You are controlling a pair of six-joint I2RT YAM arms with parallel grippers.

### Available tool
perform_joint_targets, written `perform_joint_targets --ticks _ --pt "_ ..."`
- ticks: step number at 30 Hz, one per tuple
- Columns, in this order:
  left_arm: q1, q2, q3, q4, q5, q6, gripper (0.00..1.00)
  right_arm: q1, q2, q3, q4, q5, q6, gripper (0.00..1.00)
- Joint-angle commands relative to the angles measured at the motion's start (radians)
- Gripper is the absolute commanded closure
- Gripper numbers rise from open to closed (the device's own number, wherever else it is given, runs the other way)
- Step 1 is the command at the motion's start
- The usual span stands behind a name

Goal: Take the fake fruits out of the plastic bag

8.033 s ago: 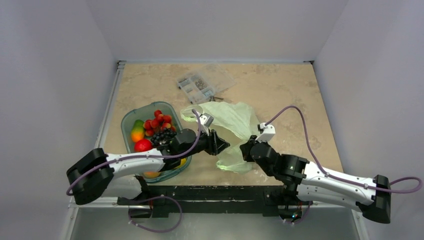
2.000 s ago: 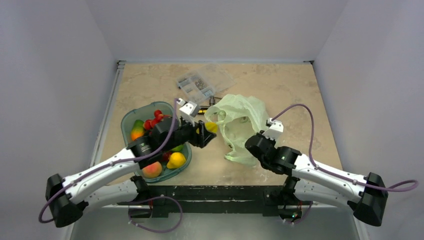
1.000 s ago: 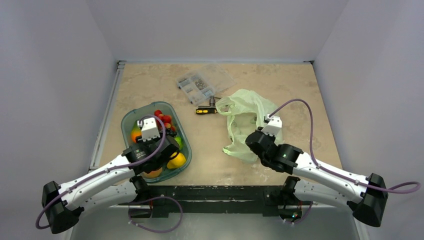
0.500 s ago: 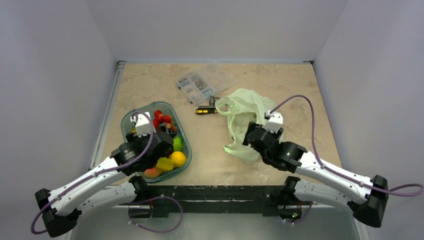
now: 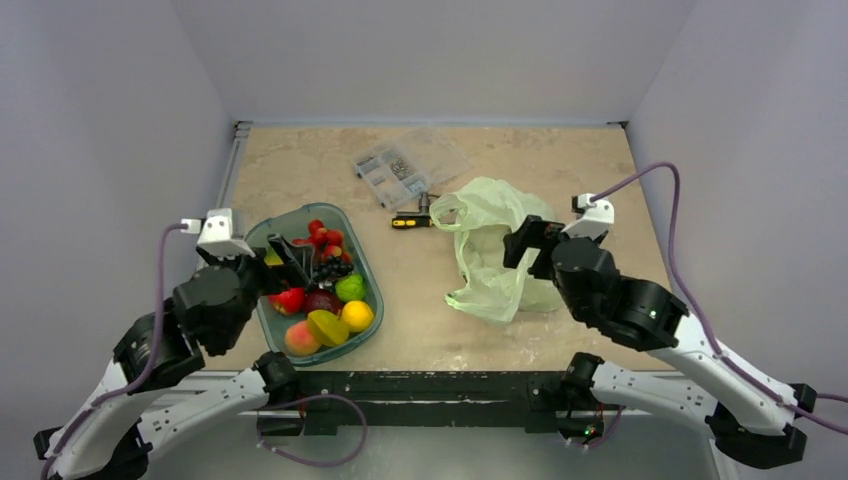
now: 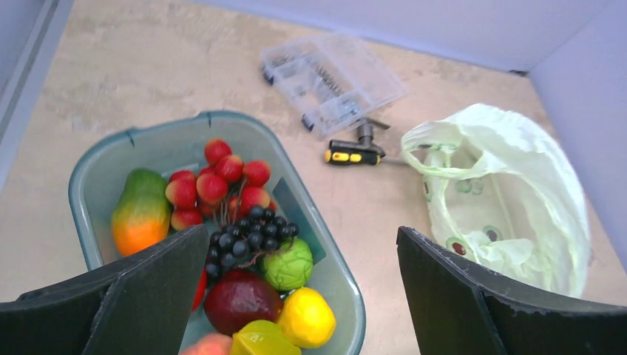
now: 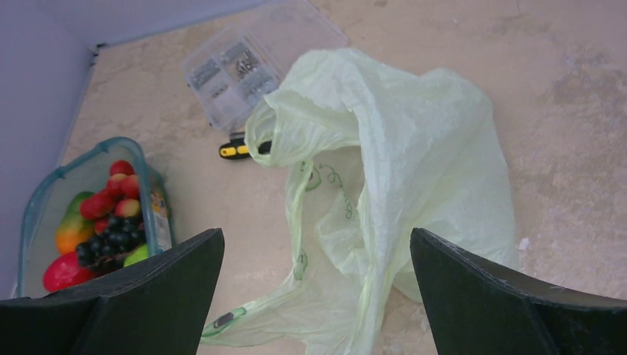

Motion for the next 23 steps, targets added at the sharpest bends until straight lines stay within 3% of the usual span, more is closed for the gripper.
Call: perform_joint_targets --ticks 1,12,23 --pt "0.002 -0.052 0.105 0.103 0.085 0.202 0.02 -0.003 -0.034 0.148 -0.005 -0.014 -0.185 0.01" --pt "0.002 -0.132 0.242 0.191 0.136 0.409 0.03 -0.003 -0.055 0.431 -0.009 0.098 -0.396 0.01" --pt "0.002 -0.172 0.253 0.128 0.127 0.359 0.02 -0.003 -0.198 0.367 0.083 0.093 -0.469 0.01"
